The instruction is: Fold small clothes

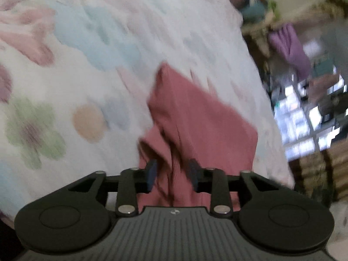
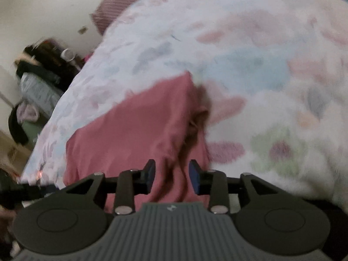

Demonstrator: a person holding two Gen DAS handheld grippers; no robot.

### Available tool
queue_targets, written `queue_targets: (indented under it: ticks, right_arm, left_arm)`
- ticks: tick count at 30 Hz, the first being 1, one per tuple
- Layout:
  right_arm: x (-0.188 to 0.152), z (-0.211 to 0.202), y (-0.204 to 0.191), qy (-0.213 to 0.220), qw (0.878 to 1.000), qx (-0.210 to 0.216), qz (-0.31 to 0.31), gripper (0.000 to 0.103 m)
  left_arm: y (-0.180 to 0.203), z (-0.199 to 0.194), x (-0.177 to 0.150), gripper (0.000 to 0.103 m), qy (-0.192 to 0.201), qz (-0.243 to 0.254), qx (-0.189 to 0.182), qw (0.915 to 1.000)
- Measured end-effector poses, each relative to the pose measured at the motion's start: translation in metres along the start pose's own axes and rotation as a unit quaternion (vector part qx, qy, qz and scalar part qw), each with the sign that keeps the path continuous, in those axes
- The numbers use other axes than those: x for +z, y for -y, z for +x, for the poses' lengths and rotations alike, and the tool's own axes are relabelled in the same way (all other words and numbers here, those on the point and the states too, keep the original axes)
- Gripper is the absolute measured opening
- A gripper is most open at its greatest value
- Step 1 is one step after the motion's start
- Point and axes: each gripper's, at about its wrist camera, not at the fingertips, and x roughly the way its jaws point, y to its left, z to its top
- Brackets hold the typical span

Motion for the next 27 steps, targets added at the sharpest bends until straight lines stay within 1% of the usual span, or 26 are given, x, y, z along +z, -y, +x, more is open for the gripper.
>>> queue_targets:
  ticks: [1,3,4,6,7,9,10,11,12,14,16,18,20,22,24,25,27]
  right_arm:
    - [0.0,-0.001,-0.011,0.004,1.0,0.001,-0.024,0.037]
    - [-0.003,0.002,-0.037,0.007,0.997,0.006,-0.077,0.038]
    - [-0.004,0.005,-0.051,0.008,0.995,0.009,-0.102,0.039]
    - [-0.012,0.011,-0.084,0.007,0.987,0.012,-0.163,0.043]
    - [-0.018,0.015,-0.099,0.008,0.982,0.012,-0.19,0.044]
    - [-0.027,0.028,-0.13,0.005,0.971,0.012,-0.24,0.052]
    - [-0.036,0.036,-0.149,0.004,0.962,0.012,-0.271,0.055]
    - [-0.046,0.042,-0.165,0.004,0.955,0.01,-0.297,0.061]
    - [-0.059,0.05,-0.185,0.004,0.944,0.006,-0.33,0.07]
    - [-0.082,0.063,-0.215,0.003,0.922,-0.004,-0.387,0.078]
    - [-0.102,0.077,-0.24,-0.007,0.901,-0.004,-0.433,0.079]
    - [-0.121,0.089,-0.259,-0.021,0.882,0.001,-0.471,0.079]
    - [-0.137,0.096,-0.27,-0.032,0.87,0.009,-0.493,0.079]
    - [-0.144,0.102,-0.277,-0.039,0.865,0.009,-0.501,0.079]
    - [-0.146,0.107,-0.281,-0.038,0.864,-0.003,-0.502,0.079]
    - [-0.146,0.107,-0.281,-0.038,0.866,-0.007,-0.498,0.079]
    - [-0.144,0.113,-0.281,-0.043,0.873,-0.012,-0.486,0.079]
  left_arm:
    - [-0.005,-0.001,0.006,0.043,0.007,-0.015,-0.004,0.9999]
    - [-0.011,0.0,0.018,0.043,0.011,-0.032,-0.014,0.9993]
    - [-0.012,0.0,0.023,0.048,0.013,-0.032,-0.017,0.9993]
    - [-0.009,0.005,0.035,0.057,0.013,-0.026,-0.015,0.9995]
    - [-0.007,0.01,0.042,0.06,0.009,-0.02,-0.012,0.9997]
    - [-0.007,0.018,0.058,0.061,-0.005,-0.011,-0.005,0.9999]
    - [-0.007,0.023,0.066,0.063,-0.016,-0.007,-0.006,0.9998]
    - [-0.006,0.028,0.073,0.065,-0.026,-0.006,-0.008,0.9996]
    - [-0.006,0.034,0.079,0.068,-0.033,-0.005,-0.011,0.9994]
    - [-0.011,0.04,0.088,0.071,-0.042,-0.004,-0.017,0.9989]
    - [-0.013,0.05,0.097,0.074,-0.054,-0.004,-0.019,0.9984]
    - [-0.014,0.061,0.102,0.074,-0.067,-0.003,-0.024,0.9974]
    - [-0.015,0.068,0.105,0.075,-0.076,-0.009,-0.025,0.9968]
    - [-0.016,0.073,0.106,0.075,-0.079,-0.014,-0.03,0.9964]
    - [-0.016,0.074,0.104,0.076,-0.077,-0.018,-0.039,0.9961]
    - [-0.016,0.075,0.103,0.08,-0.075,-0.021,-0.046,0.9959]
    - [-0.018,0.079,0.105,0.082,-0.074,-0.029,-0.056,0.9953]
